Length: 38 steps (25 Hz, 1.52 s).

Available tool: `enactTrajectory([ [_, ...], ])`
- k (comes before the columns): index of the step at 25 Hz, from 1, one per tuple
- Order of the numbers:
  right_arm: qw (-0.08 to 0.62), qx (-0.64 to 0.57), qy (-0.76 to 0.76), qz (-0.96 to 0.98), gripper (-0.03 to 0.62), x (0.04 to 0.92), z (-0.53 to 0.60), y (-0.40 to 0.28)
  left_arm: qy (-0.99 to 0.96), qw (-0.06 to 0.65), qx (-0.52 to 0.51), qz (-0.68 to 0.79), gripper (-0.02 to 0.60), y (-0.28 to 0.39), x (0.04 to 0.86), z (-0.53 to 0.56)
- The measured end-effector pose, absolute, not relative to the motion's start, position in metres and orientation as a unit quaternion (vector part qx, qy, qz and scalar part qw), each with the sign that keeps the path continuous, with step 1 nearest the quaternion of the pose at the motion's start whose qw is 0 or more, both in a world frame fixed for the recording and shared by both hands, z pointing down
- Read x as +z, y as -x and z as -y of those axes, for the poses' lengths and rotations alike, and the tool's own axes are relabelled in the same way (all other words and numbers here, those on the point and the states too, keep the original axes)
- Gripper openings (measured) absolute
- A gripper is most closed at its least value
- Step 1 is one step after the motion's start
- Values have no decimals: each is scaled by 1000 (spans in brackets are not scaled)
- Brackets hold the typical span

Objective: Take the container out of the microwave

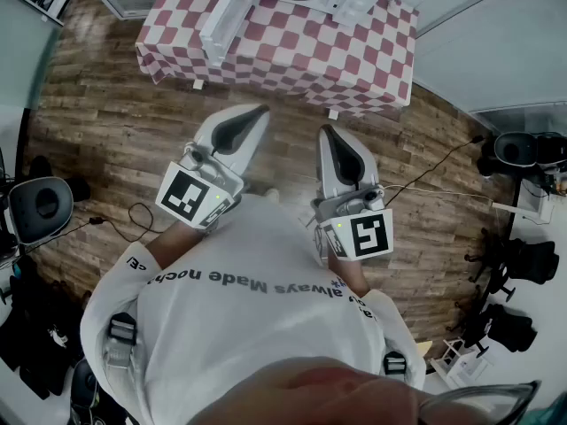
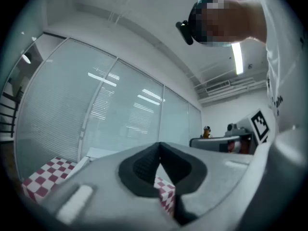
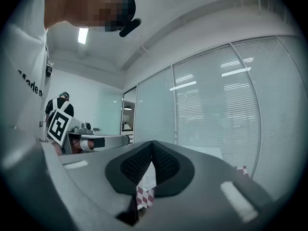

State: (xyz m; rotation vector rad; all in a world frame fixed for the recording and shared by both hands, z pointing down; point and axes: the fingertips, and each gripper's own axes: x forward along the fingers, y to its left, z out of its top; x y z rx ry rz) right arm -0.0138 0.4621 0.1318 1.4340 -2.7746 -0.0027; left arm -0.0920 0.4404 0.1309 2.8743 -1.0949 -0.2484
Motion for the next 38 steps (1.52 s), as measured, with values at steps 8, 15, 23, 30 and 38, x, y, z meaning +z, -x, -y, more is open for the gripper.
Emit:
enactTrajectory([
  [8,10,0,-459,888,2,133,-458,24,-933,33,-72,351,3,98,135,-435],
  [15,12,-4,-460,888,2,131,-456,34,-933,33,-74,350,3,108,132,-432],
  [23,13,-3,-467,884,2,133,-452,53,-933,44,-69,349,3,127,137,-428],
  [30,12,6,-474,880,2,136,-448,94,-938,48,-63,338,3,167,143,-425],
  [38,11,14,-493,870,2,146,-451,118,-944,55,-54,320,3,187,153,-421],
])
